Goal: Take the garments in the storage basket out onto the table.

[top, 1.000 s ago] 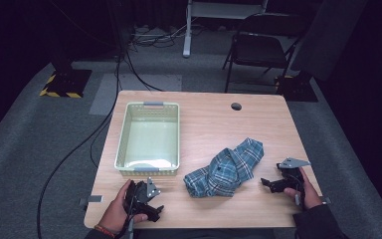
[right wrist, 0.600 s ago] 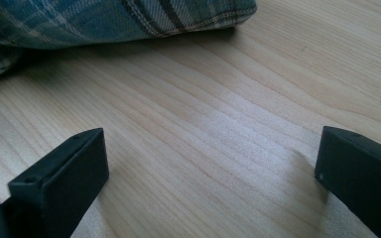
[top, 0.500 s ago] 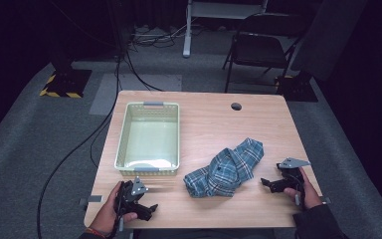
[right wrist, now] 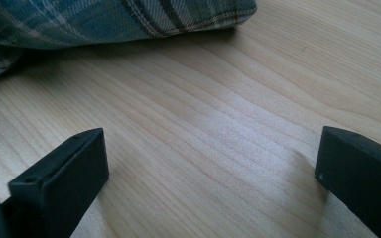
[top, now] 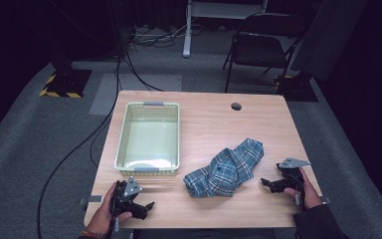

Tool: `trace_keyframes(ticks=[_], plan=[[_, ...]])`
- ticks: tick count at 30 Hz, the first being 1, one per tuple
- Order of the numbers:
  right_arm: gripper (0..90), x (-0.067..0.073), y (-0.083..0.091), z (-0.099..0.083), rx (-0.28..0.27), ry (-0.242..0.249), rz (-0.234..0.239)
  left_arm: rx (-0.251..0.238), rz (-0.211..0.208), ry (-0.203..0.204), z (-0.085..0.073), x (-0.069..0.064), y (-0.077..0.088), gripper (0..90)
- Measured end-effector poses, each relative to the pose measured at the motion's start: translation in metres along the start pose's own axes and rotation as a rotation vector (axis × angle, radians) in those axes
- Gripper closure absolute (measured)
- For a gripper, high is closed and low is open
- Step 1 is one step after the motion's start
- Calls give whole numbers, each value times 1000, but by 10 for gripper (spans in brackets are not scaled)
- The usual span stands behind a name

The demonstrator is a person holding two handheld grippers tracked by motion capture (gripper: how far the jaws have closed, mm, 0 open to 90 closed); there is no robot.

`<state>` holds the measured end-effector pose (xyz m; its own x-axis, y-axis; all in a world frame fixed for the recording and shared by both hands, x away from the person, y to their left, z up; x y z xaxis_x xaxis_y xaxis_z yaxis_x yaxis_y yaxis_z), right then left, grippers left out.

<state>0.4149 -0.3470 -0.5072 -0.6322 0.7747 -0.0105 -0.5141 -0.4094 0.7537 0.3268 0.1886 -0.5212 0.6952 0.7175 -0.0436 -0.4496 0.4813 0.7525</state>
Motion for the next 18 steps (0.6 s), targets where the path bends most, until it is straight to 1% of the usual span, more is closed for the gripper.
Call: trace_keyframes(ticks=[18], plan=[[2, 0, 0, 0, 0, -1, -1, 0, 5, 6, 0, 0, 0, 0]])
Point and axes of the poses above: each handheld gripper's, and its own axes: y roughly backward along the jaws, z roughly out of its top, x roughly to its left, the point moved 3 cm from there along -y, roughly forward along the jaws, and after that the axes turned 2 degrees about x, right-handed, at the moved point
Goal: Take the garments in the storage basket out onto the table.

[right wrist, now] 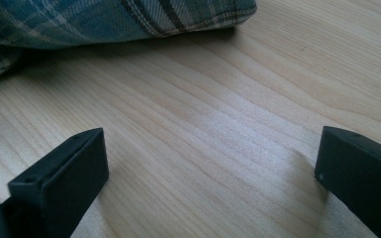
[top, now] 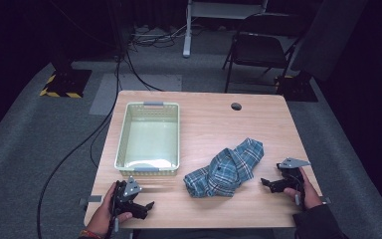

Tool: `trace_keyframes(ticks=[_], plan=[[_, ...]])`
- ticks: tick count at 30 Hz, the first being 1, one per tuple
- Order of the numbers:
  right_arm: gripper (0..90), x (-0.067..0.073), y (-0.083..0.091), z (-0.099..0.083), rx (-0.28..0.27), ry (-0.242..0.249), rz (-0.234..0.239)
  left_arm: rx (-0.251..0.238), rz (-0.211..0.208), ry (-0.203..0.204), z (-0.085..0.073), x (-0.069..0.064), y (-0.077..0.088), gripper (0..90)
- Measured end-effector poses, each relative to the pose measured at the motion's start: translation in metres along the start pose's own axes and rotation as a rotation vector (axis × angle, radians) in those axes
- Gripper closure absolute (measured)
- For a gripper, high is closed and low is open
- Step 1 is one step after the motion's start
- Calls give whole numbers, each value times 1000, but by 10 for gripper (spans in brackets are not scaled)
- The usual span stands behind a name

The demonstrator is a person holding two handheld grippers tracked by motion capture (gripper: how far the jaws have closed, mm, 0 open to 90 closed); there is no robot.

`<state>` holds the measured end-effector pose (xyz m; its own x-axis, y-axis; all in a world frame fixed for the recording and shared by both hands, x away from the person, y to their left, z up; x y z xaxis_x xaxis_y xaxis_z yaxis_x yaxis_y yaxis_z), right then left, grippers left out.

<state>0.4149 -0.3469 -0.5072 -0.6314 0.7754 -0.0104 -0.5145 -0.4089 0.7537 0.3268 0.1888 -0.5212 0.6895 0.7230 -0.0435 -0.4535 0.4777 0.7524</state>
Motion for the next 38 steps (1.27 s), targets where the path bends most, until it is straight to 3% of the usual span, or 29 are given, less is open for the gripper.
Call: trace_keyframes(ticks=[38], plan=[[1, 0, 0, 0, 0, 1, 2, 2, 11, 14, 1, 1, 0, 0]])
Point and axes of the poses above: each handheld gripper's, and its own axes: y roughly backward along the jaws, z roughly out of its top, x roughly to its left, the point moved 3 cm from there along -y, roughly forward along the jaws, and after that the axes turned 2 degrees about x, right-handed, at the moved point
